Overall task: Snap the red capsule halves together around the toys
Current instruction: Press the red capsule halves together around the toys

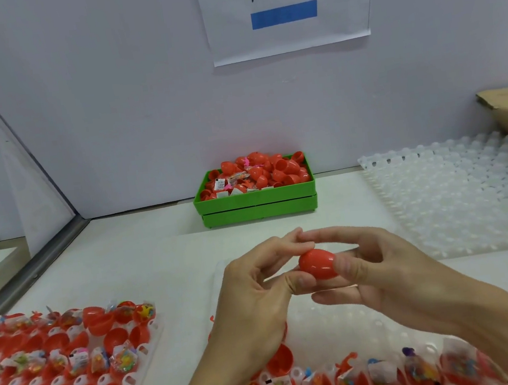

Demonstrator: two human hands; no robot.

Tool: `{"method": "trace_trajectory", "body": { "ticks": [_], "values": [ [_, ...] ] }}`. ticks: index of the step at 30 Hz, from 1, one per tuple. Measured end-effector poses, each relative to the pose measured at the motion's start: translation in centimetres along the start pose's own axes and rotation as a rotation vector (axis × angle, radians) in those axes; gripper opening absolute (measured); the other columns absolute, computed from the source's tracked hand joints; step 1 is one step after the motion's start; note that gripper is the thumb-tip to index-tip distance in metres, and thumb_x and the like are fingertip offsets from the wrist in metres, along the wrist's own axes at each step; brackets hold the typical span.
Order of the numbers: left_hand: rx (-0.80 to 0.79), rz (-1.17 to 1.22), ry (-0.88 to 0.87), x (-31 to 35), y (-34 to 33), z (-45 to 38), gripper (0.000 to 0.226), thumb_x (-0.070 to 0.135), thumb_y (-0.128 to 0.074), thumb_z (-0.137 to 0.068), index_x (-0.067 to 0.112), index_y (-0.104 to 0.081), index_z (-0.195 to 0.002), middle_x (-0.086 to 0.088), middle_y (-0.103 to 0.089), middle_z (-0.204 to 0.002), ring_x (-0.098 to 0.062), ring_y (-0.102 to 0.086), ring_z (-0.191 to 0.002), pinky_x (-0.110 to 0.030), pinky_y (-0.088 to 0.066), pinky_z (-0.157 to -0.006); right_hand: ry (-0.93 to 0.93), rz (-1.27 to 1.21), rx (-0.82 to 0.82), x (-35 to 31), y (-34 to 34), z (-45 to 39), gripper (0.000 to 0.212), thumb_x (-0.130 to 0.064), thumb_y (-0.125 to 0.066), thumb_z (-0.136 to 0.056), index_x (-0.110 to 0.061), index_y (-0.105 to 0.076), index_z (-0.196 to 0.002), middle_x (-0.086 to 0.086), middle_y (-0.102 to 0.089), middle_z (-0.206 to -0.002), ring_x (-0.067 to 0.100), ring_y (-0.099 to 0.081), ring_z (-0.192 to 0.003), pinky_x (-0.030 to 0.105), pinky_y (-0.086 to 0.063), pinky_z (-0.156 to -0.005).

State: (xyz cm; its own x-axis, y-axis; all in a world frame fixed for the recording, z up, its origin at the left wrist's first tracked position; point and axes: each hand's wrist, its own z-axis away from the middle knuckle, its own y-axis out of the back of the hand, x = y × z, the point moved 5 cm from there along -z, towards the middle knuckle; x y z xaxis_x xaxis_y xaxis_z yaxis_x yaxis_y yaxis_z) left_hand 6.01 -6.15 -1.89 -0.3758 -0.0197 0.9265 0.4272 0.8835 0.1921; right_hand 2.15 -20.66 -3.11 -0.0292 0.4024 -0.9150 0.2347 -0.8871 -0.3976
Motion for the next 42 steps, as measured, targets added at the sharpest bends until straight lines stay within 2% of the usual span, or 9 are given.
{"method": "trace_trajectory", "body": {
  "ticks": [3, 6, 11, 19, 23, 28, 32, 36, 42],
  "values": [
    [-0.039, 0.002, 0.007, 0.0, 0.2, -0.1, 0.035, 0.004, -0.076, -0.079, 0.026, -0.077, -0.106, 0.014, -0.074, -0.111, -0.002, -0.067, -0.108, -0.011, -0.051, -0.082, 0.014, 0.040, 0.054, 0.1, 0.5, -0.2, 0.036, -0.013, -0.072, -0.076, -0.002, -0.073, -0.111, 0.024, -0.072, -0.109, 0.032, -0.071, -0.102, 0.028, -0.057, -0.083],
    [-0.087, 0.110, 0.084, -0.5, 0.0, -0.2, 0.048, 0.023, -0.079, -0.067, 0.019, -0.071, -0.114, 0.006, -0.077, -0.102, -0.011, -0.073, -0.098, -0.016, -0.055, -0.078, 0.050, 0.098, 0.104, 0.1, 0.6, -0.3, 0.038, -0.015, -0.074, -0.070, -0.005, -0.075, -0.107, 0.020, -0.073, -0.108, 0.029, -0.072, -0.103, 0.026, -0.057, -0.083],
    [0.050, 0.045, 0.072, -0.7, 0.2, -0.3, 0.032, 0.006, -0.079, -0.072, 0.026, -0.077, -0.096, 0.005, -0.078, -0.090, -0.010, -0.074, -0.086, -0.021, -0.058, -0.071, 0.130, 0.285, 0.086, -0.3, -0.4, -0.1, 0.031, -0.019, -0.074, -0.077, -0.019, -0.077, -0.108, 0.011, -0.077, -0.103, 0.026, -0.073, -0.098, 0.025, -0.058, -0.083],
    [0.091, -0.118, 0.028, -0.2, 0.2, 0.1, 0.043, -0.009, -0.071, -0.079, 0.032, -0.076, -0.091, 0.017, -0.075, -0.077, -0.001, -0.072, -0.074, -0.011, -0.053, -0.065, 0.188, 0.363, 0.091, -0.5, -1.1, 0.0, 0.030, -0.017, -0.071, -0.072, -0.025, -0.078, -0.100, 0.011, -0.078, -0.091, 0.026, -0.076, -0.086, 0.026, -0.059, -0.079],
    [0.066, -0.212, 0.010, 0.0, 0.0, 0.1, 0.039, -0.005, -0.071, -0.082, 0.030, -0.073, -0.098, 0.032, -0.070, -0.083, 0.010, -0.068, -0.085, -0.005, -0.049, -0.073, 0.171, 0.360, 0.118, -0.3, -0.8, 0.0, 0.028, -0.014, -0.070, -0.075, -0.023, -0.079, -0.100, 0.012, -0.078, -0.091, 0.027, -0.076, -0.084, 0.026, -0.059, -0.078],
    [0.002, -0.172, -0.022, 0.5, -0.3, 0.1, 0.046, 0.036, -0.073, -0.073, 0.028, -0.068, -0.119, 0.028, -0.069, -0.106, 0.008, -0.066, -0.102, -0.010, -0.053, -0.076, 0.052, 0.076, 0.093, -0.1, -0.1, -0.3, 0.047, -0.038, -0.083, -0.069, -0.007, -0.077, -0.103, 0.023, -0.074, -0.103, 0.032, -0.074, -0.093, 0.029, -0.059, -0.079],
    [0.047, -0.090, 0.016, 0.1, 0.1, -0.1, 0.035, 0.018, -0.080, -0.077, 0.031, -0.073, -0.109, 0.017, -0.074, -0.106, 0.005, -0.065, -0.105, -0.014, -0.055, -0.074, -0.042, -0.120, 0.072, 0.2, 0.1, -0.2, 0.063, -0.043, -0.092, -0.059, 0.006, -0.075, -0.095, 0.037, -0.067, -0.107, 0.042, -0.071, -0.095, 0.036, -0.060, -0.074],
    [0.022, -0.049, 0.016, 0.0, 0.0, -0.2, 0.029, 0.010, -0.080, -0.077, 0.025, -0.077, -0.101, 0.012, -0.076, -0.100, -0.001, -0.068, -0.100, -0.014, -0.055, -0.074, -0.080, -0.122, 0.120, 0.7, 0.4, -0.2, 0.049, -0.035, -0.063, -0.080, 0.013, -0.071, -0.093, 0.040, -0.065, -0.107, 0.045, -0.071, -0.093, 0.036, -0.061, -0.070],
    [0.021, 0.003, 0.036, -0.5, -0.1, -0.3, 0.026, 0.011, -0.084, -0.072, 0.016, -0.074, -0.096, 0.006, -0.076, -0.097, -0.008, -0.071, -0.098, -0.018, -0.056, -0.075, 0.062, 0.185, 0.224, -0.2, 0.8, -0.1, 0.027, -0.031, -0.060, -0.080, -0.014, -0.078, -0.091, 0.021, -0.073, -0.080, 0.025, -0.072, -0.071, 0.026, -0.058, -0.065]
  ]
}}
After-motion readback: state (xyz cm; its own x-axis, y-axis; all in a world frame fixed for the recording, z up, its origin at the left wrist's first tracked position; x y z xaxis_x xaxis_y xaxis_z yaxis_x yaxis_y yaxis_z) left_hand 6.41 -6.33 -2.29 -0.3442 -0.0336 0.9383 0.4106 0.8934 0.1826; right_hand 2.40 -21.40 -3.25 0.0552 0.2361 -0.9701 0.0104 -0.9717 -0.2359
